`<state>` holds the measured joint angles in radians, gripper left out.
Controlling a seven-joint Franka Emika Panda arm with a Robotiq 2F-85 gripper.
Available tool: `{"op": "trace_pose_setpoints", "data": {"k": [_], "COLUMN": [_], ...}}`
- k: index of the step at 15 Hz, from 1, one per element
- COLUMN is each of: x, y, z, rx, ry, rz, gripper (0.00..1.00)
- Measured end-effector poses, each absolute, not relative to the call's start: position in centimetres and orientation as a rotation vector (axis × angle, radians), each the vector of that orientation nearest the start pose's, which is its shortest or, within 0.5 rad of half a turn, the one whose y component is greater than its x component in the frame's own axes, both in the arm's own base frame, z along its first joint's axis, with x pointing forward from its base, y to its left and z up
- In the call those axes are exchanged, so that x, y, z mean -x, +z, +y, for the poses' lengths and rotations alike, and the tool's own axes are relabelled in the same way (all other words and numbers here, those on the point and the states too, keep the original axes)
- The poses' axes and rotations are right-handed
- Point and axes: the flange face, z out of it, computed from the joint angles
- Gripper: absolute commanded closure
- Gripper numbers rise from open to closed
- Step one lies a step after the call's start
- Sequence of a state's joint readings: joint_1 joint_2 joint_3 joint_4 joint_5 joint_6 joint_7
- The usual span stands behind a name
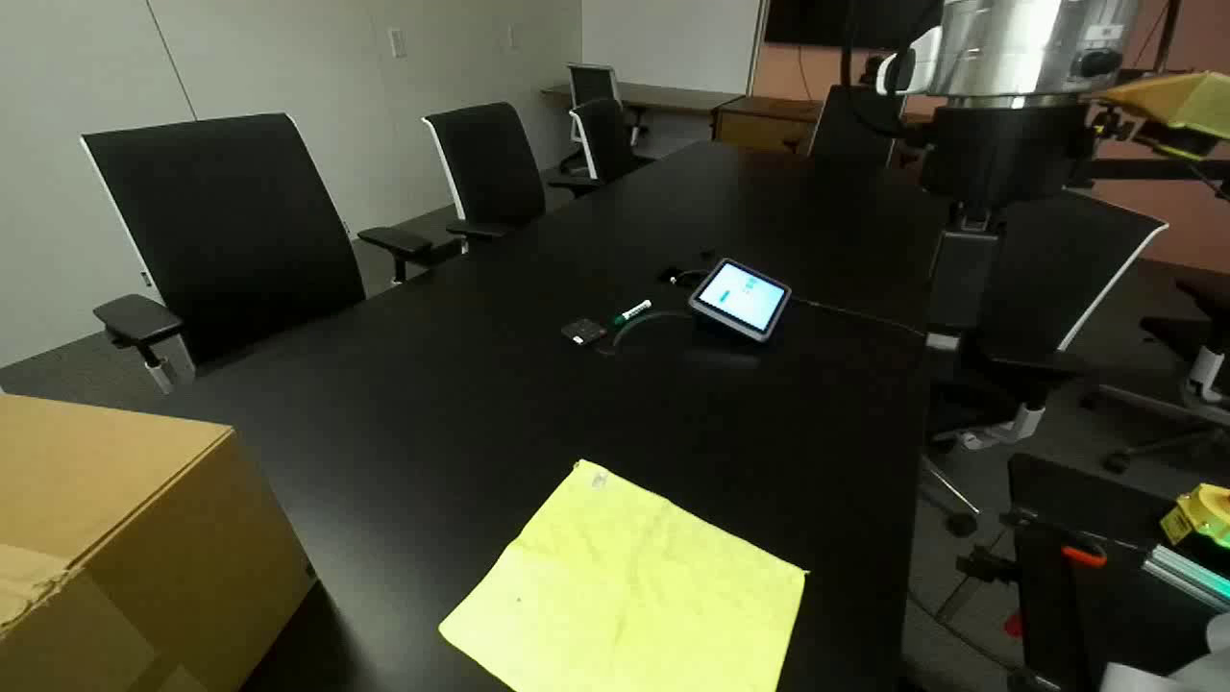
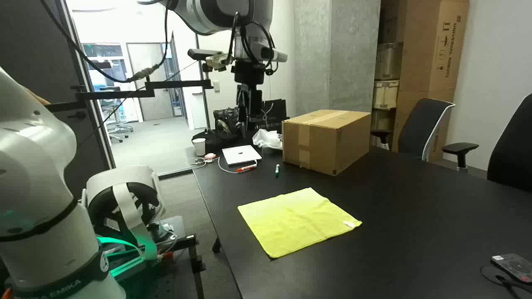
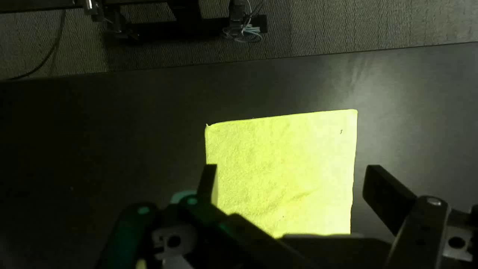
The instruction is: Fold the towel on the table
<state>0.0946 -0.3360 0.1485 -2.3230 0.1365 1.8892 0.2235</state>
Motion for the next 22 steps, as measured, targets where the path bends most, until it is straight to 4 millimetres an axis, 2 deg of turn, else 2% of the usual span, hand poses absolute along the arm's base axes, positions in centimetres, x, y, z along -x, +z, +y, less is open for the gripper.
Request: {"op": "trace_pose_setpoints", "data": {"k": [8,12,16,22], "x": [-42.2,-42.1,-42.9,-44.5], "y": [46.6,44.9,40.1,29.7], "z": [11.8,11.1,8.9,7.2], "rx": [3.081,3.079,3.067,3.061], "ry": [0.163,0.202,0.215,0.232], "rz": [0.061,0.078,0.133,0.127], "gripper": [0.00,0.00,0.00,0.00]}}
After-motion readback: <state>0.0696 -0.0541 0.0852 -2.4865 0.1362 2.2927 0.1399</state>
